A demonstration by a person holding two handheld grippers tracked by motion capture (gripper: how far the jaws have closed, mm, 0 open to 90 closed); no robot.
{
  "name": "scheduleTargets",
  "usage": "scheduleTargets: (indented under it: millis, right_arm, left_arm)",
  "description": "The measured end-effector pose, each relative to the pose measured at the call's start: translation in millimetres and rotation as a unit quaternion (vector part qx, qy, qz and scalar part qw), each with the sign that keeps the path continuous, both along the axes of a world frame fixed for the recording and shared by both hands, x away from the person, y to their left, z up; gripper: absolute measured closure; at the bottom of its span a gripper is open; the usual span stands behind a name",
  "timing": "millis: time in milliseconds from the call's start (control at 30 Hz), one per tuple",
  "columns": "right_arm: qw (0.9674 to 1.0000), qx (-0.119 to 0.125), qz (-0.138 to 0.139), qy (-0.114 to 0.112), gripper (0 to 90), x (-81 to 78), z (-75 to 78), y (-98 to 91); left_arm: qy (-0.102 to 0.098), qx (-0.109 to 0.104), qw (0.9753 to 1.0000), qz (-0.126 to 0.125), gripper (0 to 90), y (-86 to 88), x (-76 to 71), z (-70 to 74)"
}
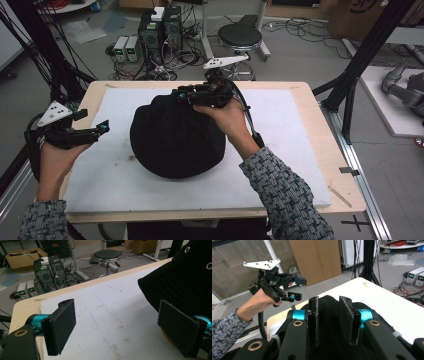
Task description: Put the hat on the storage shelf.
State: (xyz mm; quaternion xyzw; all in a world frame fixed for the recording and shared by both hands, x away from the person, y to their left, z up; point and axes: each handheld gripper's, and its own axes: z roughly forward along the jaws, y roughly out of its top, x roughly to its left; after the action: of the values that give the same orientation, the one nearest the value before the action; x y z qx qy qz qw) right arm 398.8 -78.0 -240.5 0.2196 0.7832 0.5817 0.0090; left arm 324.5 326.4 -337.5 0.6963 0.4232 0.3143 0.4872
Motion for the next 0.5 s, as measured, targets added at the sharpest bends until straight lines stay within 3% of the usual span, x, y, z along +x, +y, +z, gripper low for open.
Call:
scheduleTargets:
  millis: [500]
  right_arm:
    - [0.9998, 0.014, -0.01, -0.004, 58.8, -0.6, 5.0, -9.3]
  left_arm:
    - [0.0, -0.001, 1.0, 0.0, 15.5, -0.3, 0.0, 0.1]
